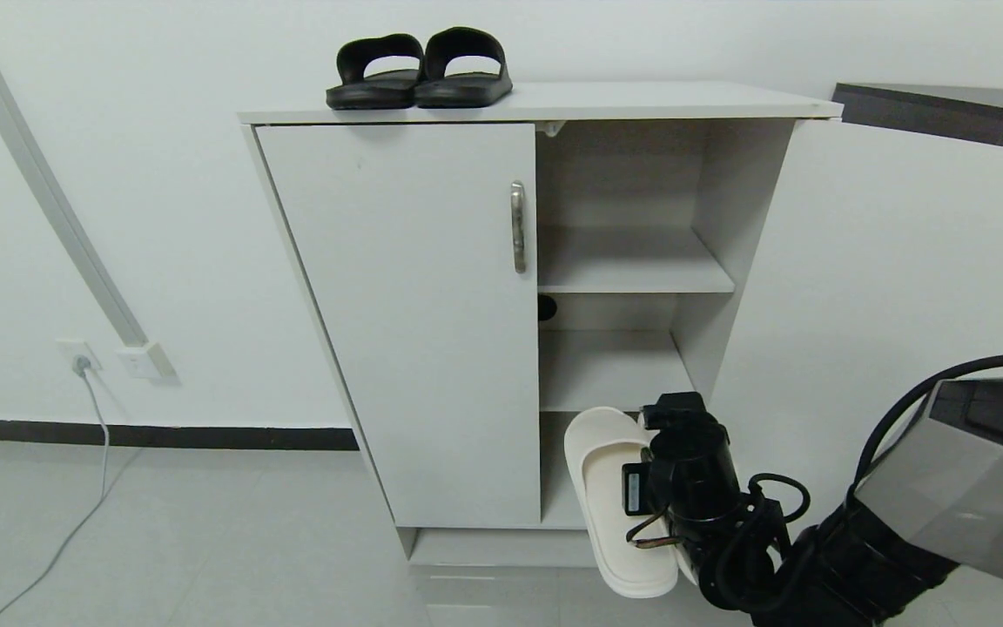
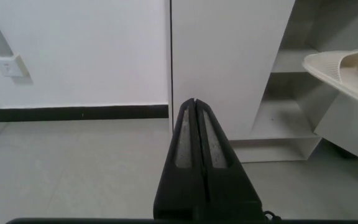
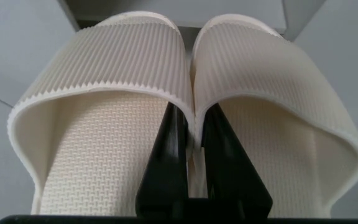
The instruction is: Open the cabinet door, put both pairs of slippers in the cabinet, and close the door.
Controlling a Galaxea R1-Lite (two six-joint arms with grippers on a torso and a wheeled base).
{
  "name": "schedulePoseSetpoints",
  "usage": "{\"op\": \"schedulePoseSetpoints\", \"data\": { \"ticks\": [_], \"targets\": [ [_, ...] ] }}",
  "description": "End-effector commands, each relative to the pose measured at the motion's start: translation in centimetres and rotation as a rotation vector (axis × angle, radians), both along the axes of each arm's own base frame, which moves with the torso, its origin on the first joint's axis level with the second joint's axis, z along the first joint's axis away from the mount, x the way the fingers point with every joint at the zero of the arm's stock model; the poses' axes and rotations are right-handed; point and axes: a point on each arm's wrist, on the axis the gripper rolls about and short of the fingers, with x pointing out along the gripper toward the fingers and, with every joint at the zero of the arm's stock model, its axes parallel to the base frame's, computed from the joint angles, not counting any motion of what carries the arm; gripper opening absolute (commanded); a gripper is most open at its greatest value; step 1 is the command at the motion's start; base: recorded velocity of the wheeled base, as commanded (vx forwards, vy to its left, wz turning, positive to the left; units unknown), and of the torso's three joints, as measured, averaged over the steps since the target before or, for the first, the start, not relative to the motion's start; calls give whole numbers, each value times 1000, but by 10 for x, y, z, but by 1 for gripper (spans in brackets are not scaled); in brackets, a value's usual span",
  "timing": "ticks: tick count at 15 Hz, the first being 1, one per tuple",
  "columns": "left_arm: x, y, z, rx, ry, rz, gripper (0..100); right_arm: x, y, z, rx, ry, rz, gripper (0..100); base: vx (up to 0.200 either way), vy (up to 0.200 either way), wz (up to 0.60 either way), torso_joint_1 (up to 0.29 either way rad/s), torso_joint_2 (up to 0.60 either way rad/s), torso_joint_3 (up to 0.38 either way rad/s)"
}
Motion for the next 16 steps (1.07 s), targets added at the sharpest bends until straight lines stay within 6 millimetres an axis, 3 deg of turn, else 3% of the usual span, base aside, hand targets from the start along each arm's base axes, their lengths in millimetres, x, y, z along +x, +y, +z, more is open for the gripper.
{"op": "schedulePoseSetpoints", "data": {
  "ticks": [1,11,16],
  "targets": [
    [0,0,0,0,3,0,0,0,0,-3,-6,5,1,0,0,0,0,0,0,0],
    [0,0,0,3,2,0,0,12,3,1,-10,-18,27,0,0,0,0,3,4,-181],
    [0,0,0,1,2,0,0,12,0,10,2,-235,52,0,0,0,0,4,1,-85]
  ]
}}
